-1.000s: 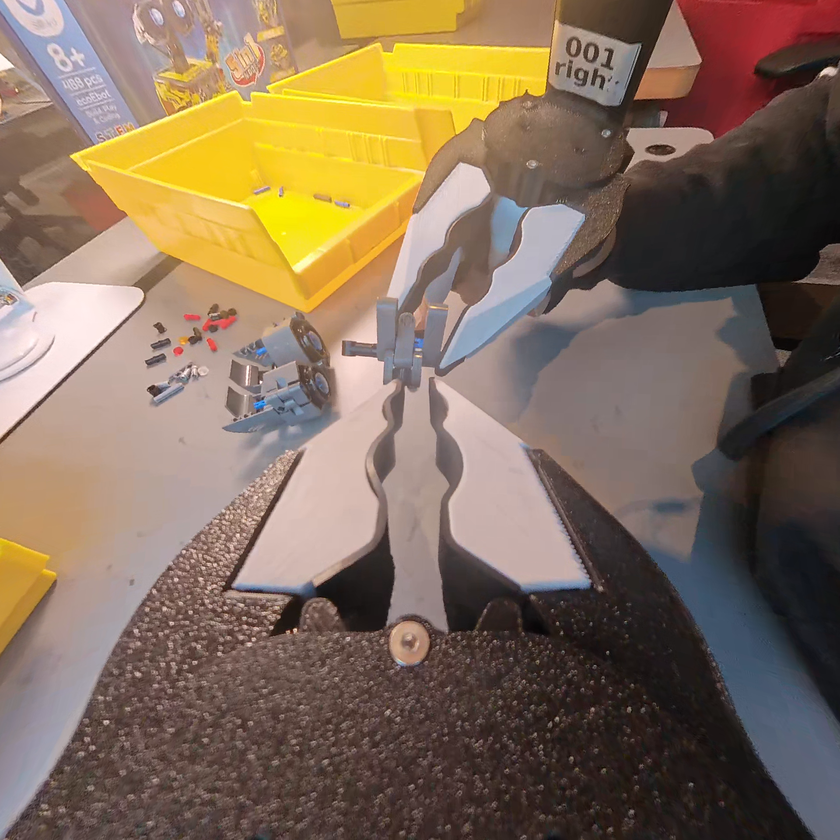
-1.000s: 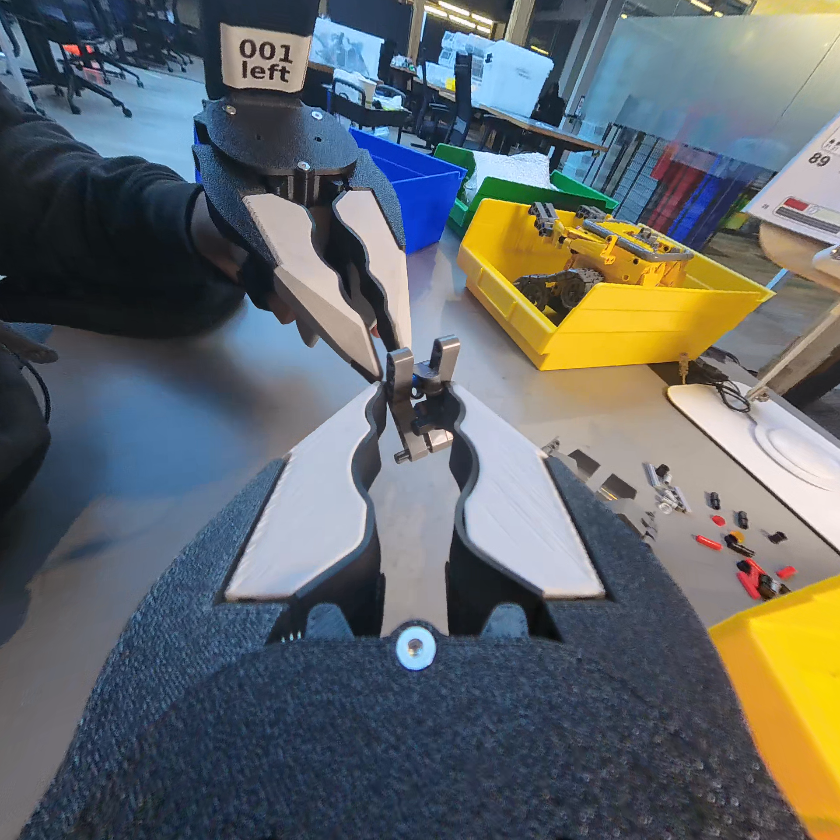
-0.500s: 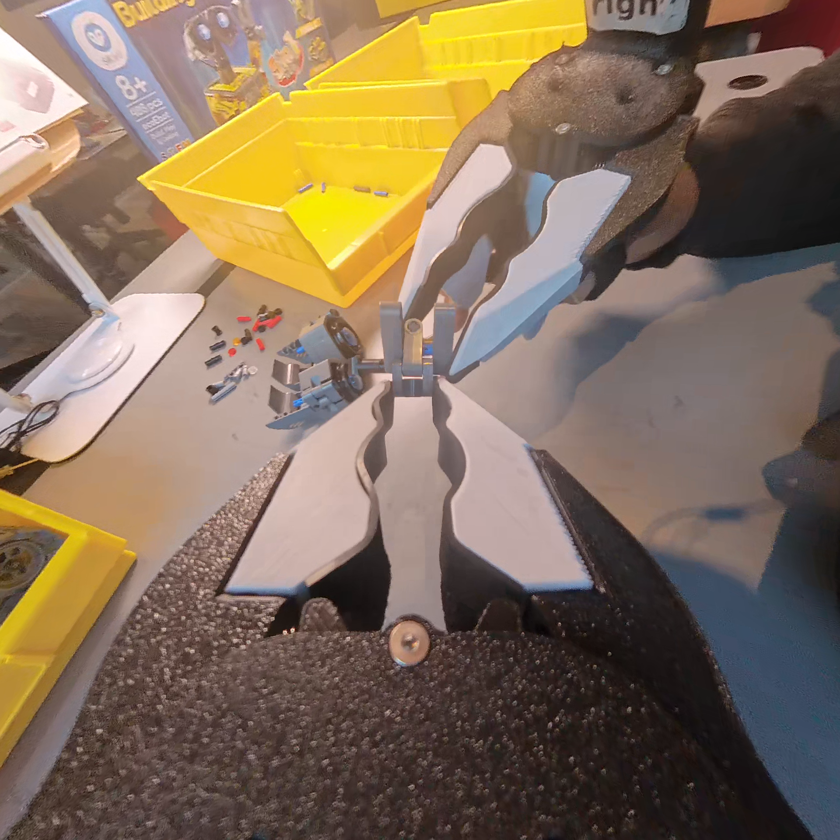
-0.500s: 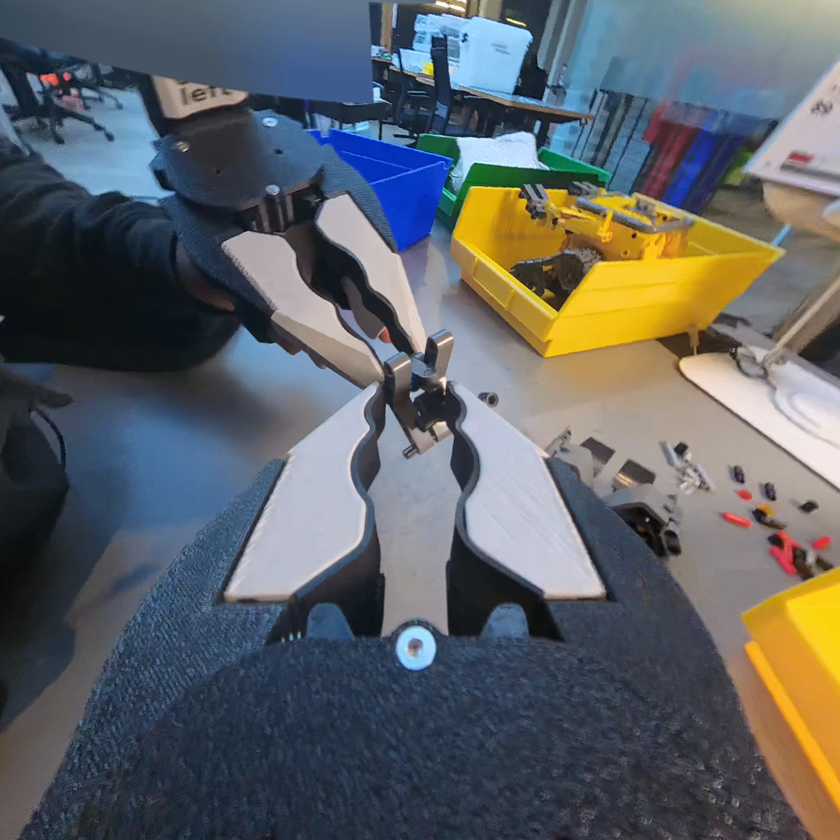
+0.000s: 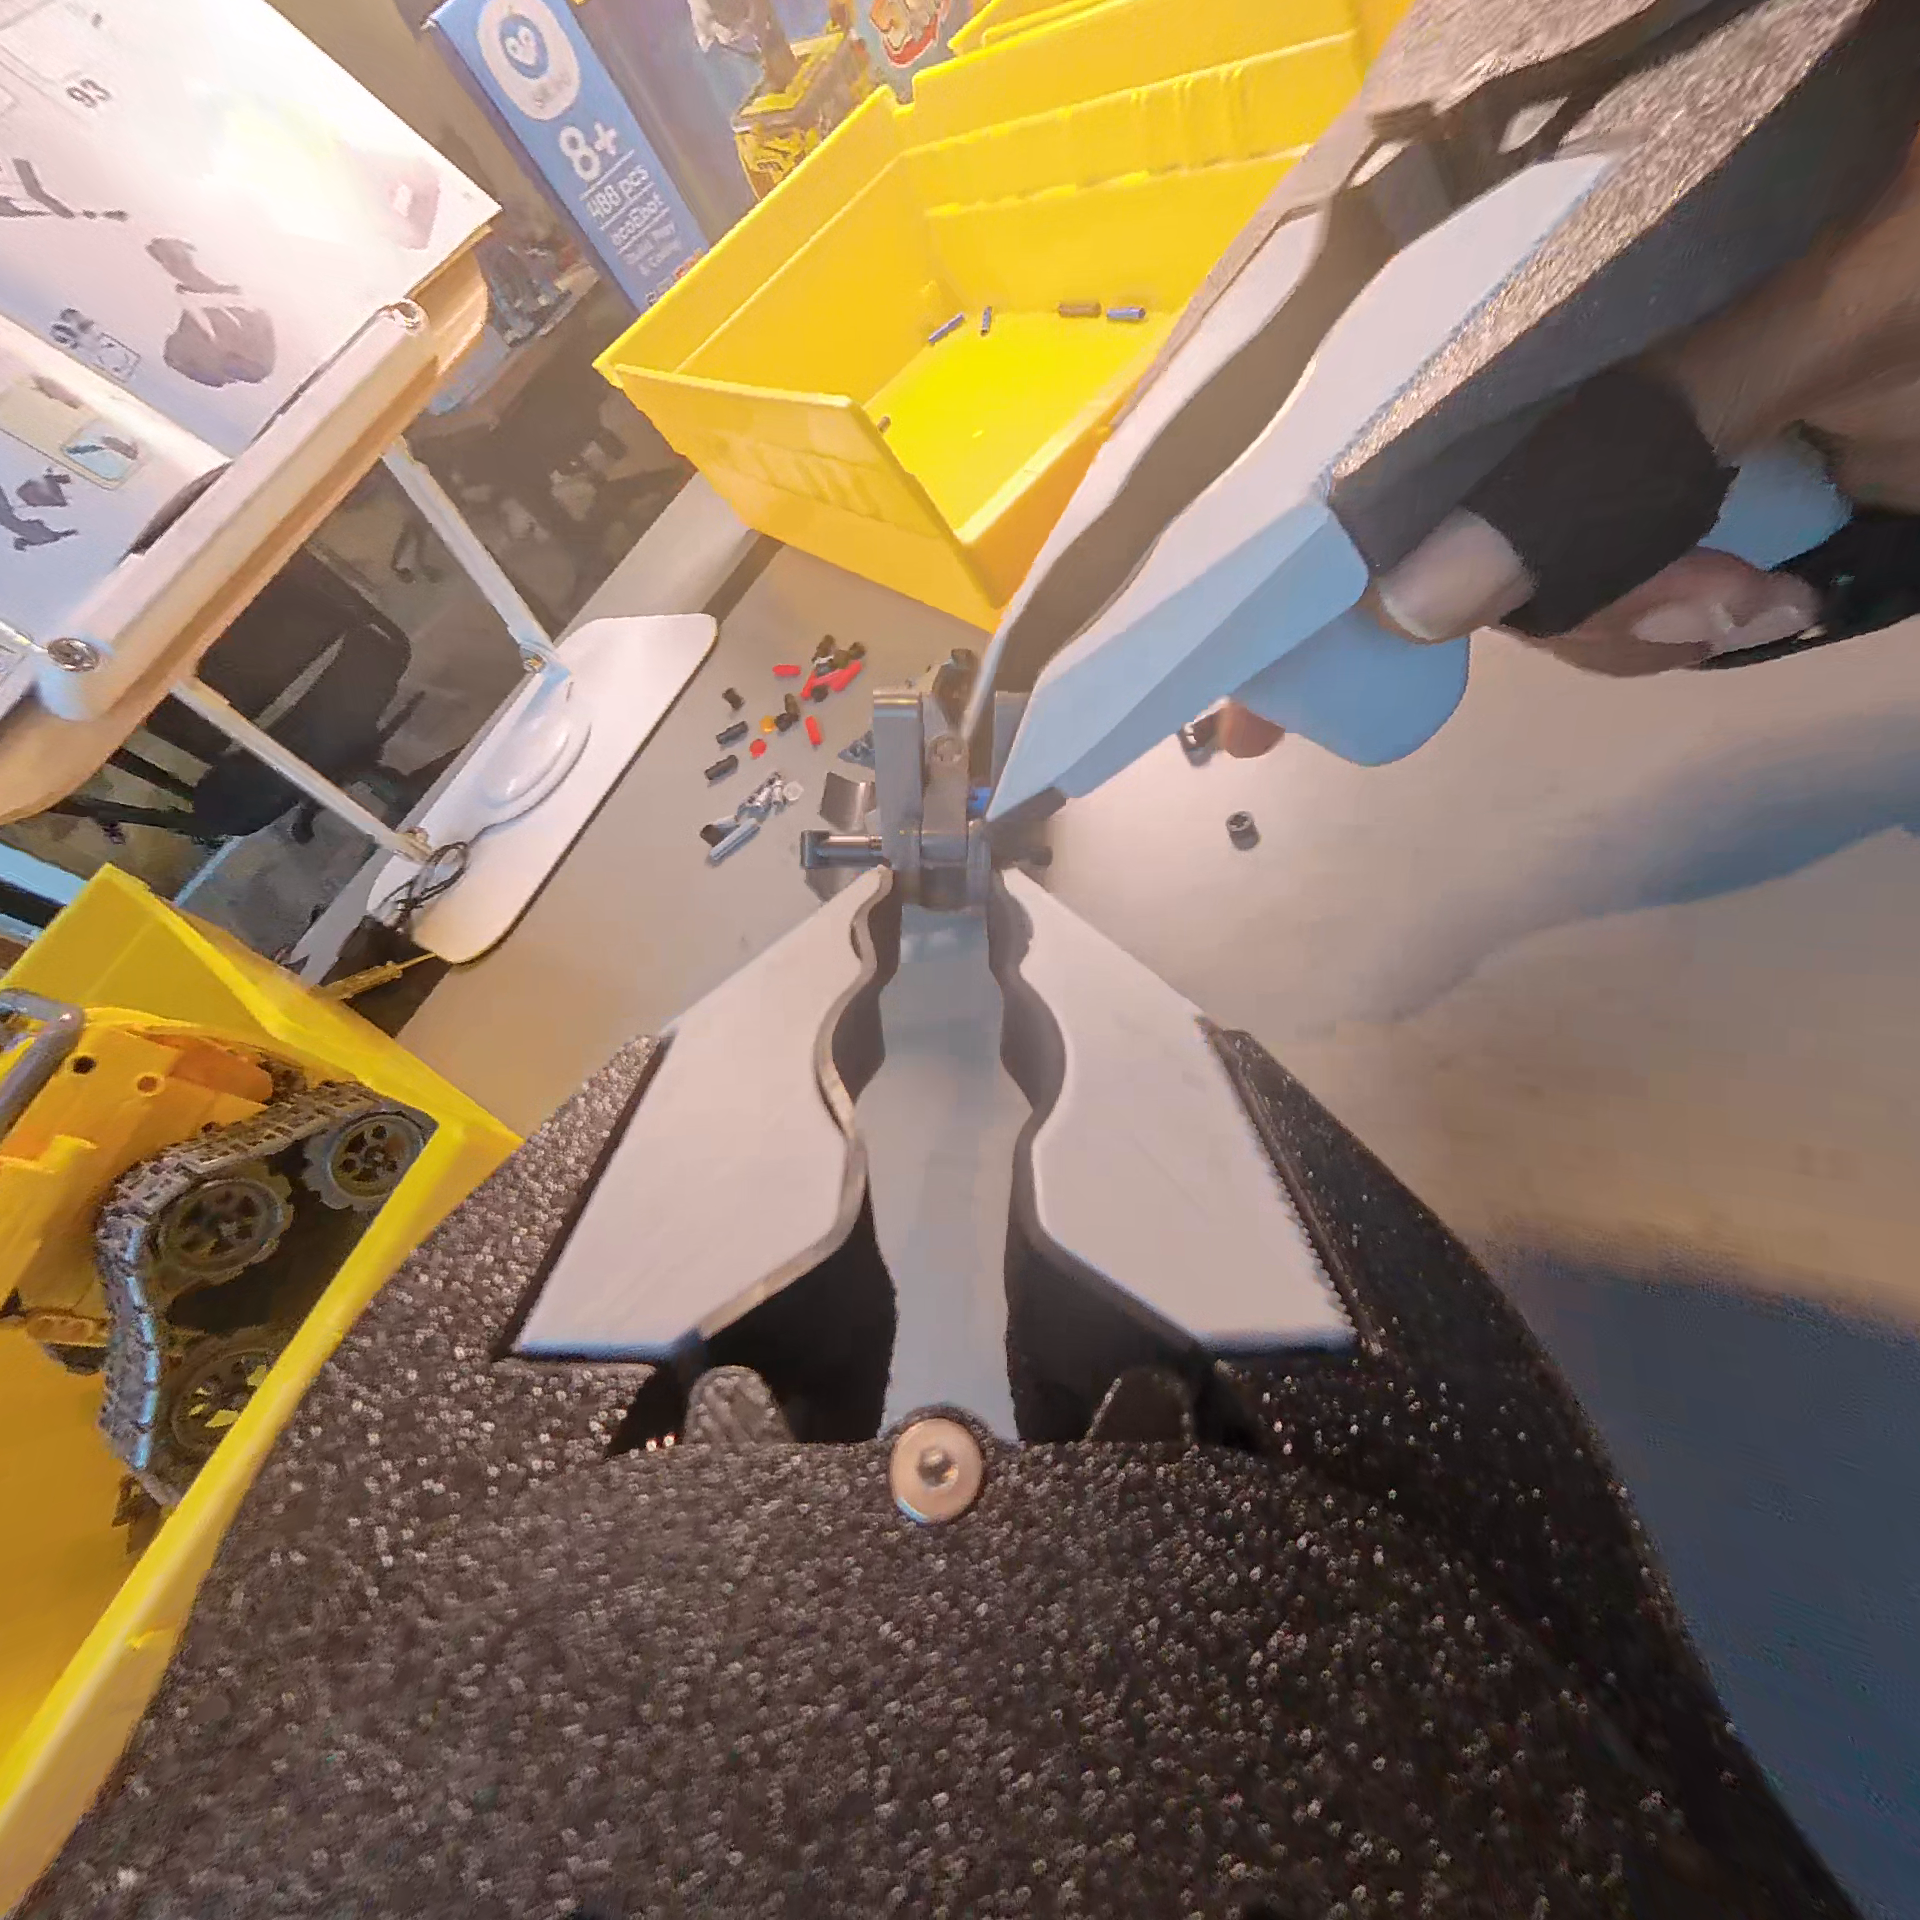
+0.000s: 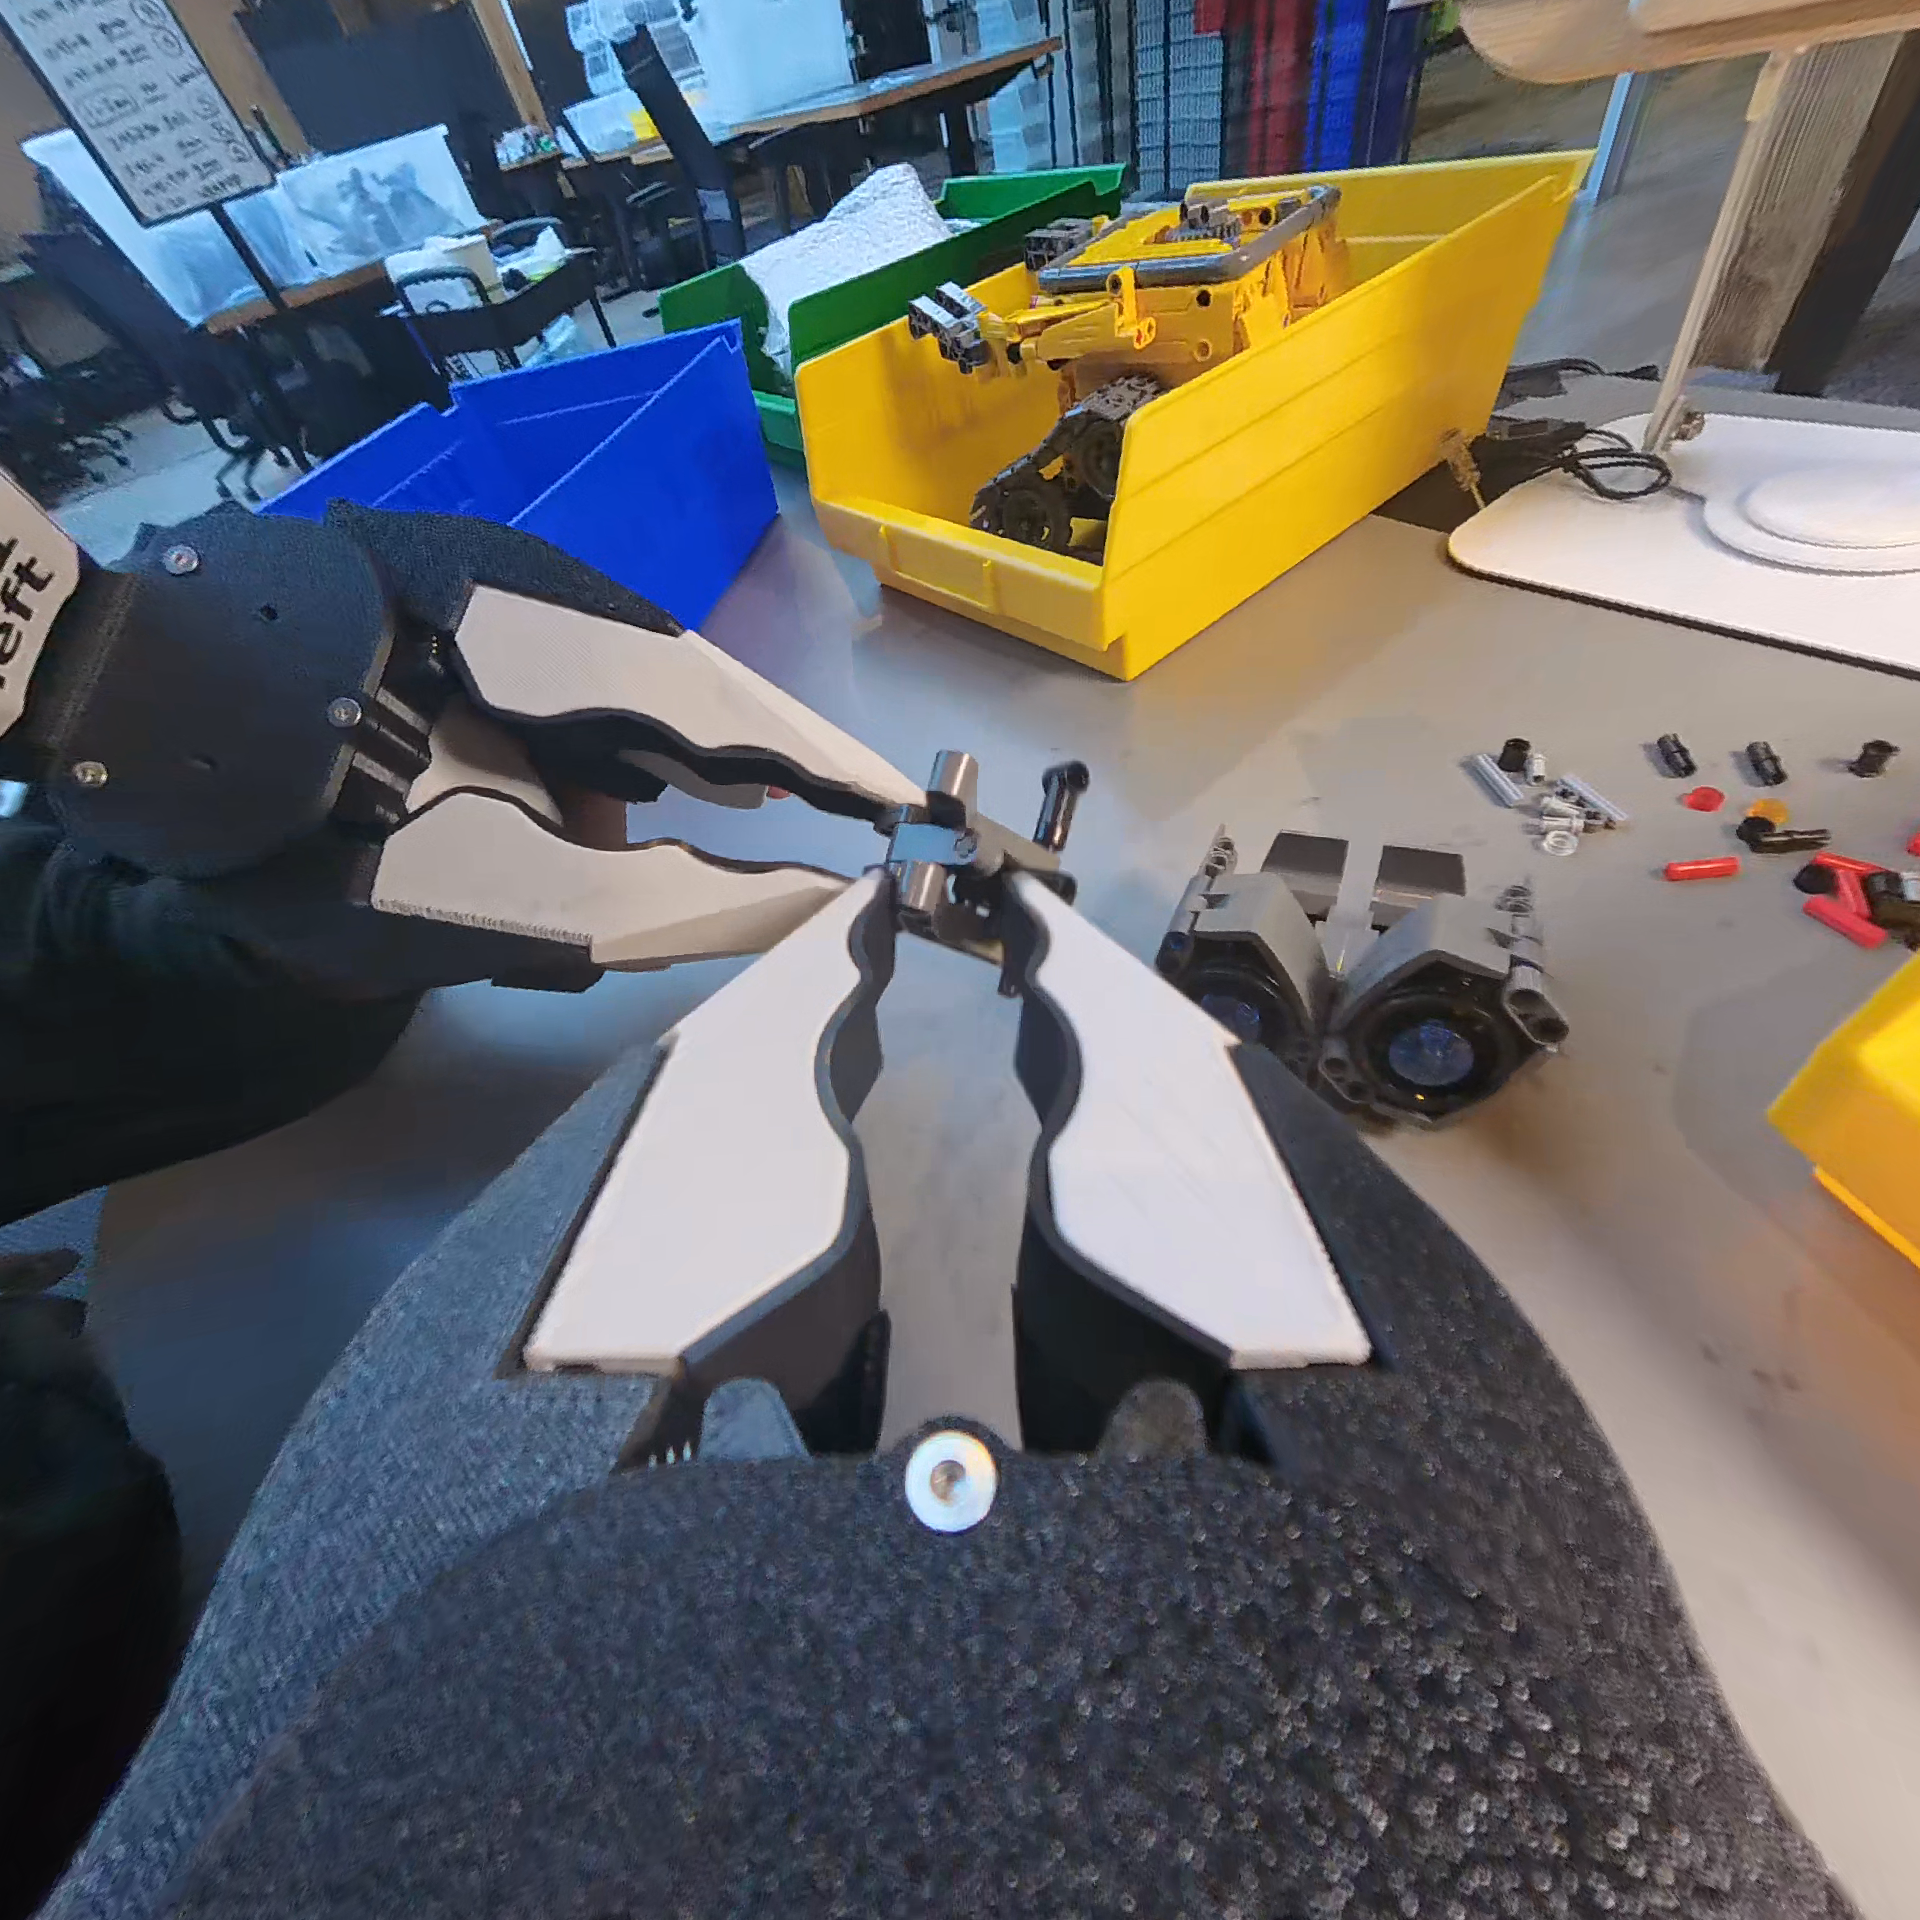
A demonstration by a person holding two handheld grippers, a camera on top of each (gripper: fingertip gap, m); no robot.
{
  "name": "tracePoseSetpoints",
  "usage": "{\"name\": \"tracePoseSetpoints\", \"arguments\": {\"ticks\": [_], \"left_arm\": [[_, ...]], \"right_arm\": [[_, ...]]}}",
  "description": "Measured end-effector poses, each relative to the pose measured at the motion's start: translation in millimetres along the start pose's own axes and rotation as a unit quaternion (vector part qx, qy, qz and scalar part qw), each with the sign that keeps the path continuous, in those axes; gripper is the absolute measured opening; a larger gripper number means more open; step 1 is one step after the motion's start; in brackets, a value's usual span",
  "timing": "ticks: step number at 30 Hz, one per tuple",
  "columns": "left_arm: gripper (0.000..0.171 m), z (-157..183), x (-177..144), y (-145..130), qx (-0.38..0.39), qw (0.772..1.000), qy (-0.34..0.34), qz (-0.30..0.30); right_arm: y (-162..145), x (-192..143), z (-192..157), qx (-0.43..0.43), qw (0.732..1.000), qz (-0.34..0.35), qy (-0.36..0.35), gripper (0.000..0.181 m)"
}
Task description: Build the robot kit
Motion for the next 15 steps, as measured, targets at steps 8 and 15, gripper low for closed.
{"name": "tracePoseSetpoints", "arguments": {"ticks": [8, 15], "left_arm": [[0.015, -1, -4, 8, 0.010, 1.000, -0.009, 0.025], [0.015, 3, -14, 13, -0.153, 0.977, -0.139, 0.042]], "right_arm": [[1, -2, -7, 0.015, 0.999, 0.007, 0.041, 0.007], [7, -7, -18, 0.063, 0.992, 0.037, 0.107, 0.006]]}}
Point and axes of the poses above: each gripper's, where its closed fingertips meet, x out along the fingers, y out of its top, z = x × y across the jaws, the point moved 1 cm from there along -x, back along the fingers, and after that the axes turned 11 degrees about y, right-handed, at the moved point
